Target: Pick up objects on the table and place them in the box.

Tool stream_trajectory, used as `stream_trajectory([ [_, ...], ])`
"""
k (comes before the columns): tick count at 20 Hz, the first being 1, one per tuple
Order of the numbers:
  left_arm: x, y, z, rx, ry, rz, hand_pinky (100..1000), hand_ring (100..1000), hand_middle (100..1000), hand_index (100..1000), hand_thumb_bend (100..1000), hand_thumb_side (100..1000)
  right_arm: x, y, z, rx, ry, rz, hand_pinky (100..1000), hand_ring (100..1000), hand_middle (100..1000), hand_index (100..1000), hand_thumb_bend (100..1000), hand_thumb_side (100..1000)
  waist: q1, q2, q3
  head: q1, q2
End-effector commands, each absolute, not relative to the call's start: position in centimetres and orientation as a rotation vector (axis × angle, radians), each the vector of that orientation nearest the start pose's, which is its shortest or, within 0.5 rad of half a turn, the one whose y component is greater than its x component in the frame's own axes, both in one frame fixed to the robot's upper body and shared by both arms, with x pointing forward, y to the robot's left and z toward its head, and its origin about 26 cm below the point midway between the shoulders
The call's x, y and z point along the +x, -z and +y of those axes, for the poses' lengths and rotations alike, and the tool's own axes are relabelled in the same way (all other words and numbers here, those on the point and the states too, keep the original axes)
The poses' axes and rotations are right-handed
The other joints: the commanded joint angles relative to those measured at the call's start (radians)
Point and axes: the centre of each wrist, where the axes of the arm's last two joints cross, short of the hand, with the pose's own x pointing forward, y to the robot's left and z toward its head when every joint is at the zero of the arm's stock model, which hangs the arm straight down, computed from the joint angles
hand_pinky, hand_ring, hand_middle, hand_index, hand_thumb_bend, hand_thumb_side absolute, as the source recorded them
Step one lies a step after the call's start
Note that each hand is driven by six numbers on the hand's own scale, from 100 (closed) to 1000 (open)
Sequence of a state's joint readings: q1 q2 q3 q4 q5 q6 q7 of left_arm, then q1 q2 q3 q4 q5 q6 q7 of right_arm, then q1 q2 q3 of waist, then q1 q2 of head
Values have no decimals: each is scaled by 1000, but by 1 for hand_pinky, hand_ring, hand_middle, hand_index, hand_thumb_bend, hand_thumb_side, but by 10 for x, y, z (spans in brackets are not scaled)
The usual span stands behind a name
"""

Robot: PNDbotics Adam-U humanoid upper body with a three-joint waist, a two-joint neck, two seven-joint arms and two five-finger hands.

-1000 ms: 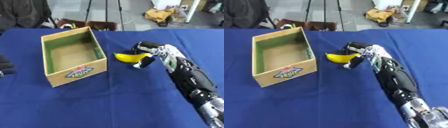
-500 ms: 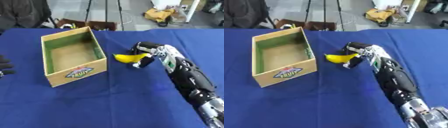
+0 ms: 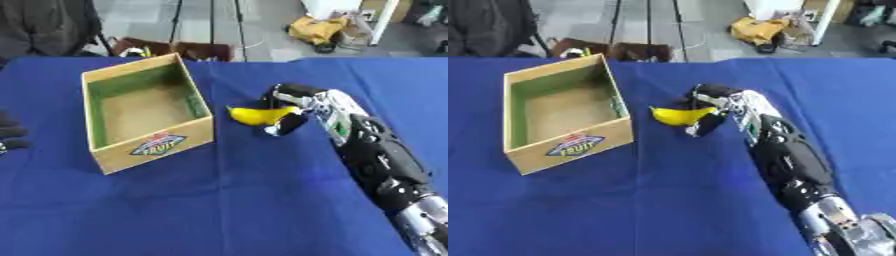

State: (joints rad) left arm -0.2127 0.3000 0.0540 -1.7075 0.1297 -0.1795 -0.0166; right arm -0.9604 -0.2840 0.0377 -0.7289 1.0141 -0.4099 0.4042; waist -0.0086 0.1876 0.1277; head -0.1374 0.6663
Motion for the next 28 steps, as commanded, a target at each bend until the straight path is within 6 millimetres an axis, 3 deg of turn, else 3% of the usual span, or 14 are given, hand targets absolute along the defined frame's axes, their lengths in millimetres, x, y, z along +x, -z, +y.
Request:
stream_trajectory([
  [1, 323, -117, 303, 101, 207, -2120, 644, 677, 660, 792, 490, 865, 495, -165, -250, -688, -1637, -1477, 722, 575, 609, 679, 122, 330, 2, -21, -1, -1, -2],
  [8, 322, -117, 303, 102, 206, -2120, 644, 677, 660, 791, 491, 864, 496, -186, -249, -724, -1622, -1539, 722, 575, 610, 680, 128, 333, 0, -25, 2, 0, -3],
  [16, 323, -118, 302, 97, 208, -2124, 644, 676, 659, 791, 493, 861, 498, -225, -238, -781, -1619, -1659, 723, 577, 613, 683, 126, 344, -1, -32, 14, 2, -3],
  [18, 323, -118, 301, 94, 208, -2125, 644, 676, 659, 791, 494, 860, 498, -231, -232, -783, -1631, -1683, 723, 577, 613, 684, 142, 372, -1, -33, 18, 1, -4],
  [20, 323, -118, 301, 93, 207, -2125, 644, 676, 659, 791, 495, 860, 498, -233, -223, -773, -1650, -1702, 723, 578, 614, 684, 126, 346, -1, -34, 22, 0, -6],
  [28, 325, -121, 295, 66, 214, -2136, 644, 675, 658, 791, 498, 856, 495, -232, -169, -684, -1781, -1764, 723, 582, 616, 686, 119, 347, -1, -35, 56, -19, -12],
])
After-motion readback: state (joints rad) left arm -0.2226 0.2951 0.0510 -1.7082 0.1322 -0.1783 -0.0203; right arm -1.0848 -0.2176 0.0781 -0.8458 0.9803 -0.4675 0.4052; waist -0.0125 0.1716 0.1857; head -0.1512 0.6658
